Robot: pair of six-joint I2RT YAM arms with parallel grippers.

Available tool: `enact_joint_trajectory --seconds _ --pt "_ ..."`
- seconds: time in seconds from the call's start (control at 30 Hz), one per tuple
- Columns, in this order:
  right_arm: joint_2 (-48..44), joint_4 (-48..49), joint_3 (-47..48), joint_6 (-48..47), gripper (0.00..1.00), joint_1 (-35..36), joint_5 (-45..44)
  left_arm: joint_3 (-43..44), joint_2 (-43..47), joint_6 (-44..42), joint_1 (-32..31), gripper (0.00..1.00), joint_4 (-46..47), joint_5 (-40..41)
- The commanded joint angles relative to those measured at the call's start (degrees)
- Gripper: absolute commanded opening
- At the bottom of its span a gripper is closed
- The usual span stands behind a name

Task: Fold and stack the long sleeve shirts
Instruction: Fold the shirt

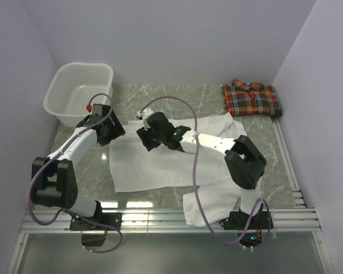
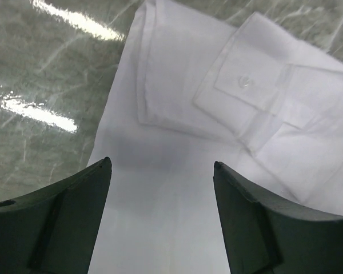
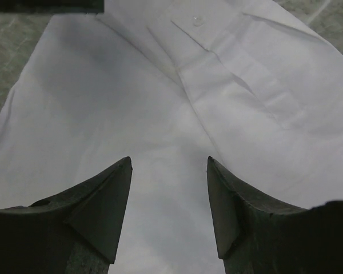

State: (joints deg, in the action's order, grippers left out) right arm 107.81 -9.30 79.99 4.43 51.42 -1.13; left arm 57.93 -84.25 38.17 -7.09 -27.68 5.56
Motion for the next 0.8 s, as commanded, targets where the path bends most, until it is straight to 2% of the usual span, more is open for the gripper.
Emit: enact_joint_trajectory --seconds 0.0,0.33,0.77 --pt "4.7 1.8 5.9 -2.3 0.61 0.4 -3.0 -3.3 3.0 -1.3 1.2 0.78 2.9 -1.7" --pt "16.5 1.3 13.3 -2.9 0.48 0.5 -9.5 -3.7 2.1 -1.0 1.5 0.79 3.9 -2.2" --pt "20.3 1.9 15.4 -3.9 0.42 0.6 -14.2 -4.1 2.3 -1.0 1.5 0.78 4.5 -2.2"
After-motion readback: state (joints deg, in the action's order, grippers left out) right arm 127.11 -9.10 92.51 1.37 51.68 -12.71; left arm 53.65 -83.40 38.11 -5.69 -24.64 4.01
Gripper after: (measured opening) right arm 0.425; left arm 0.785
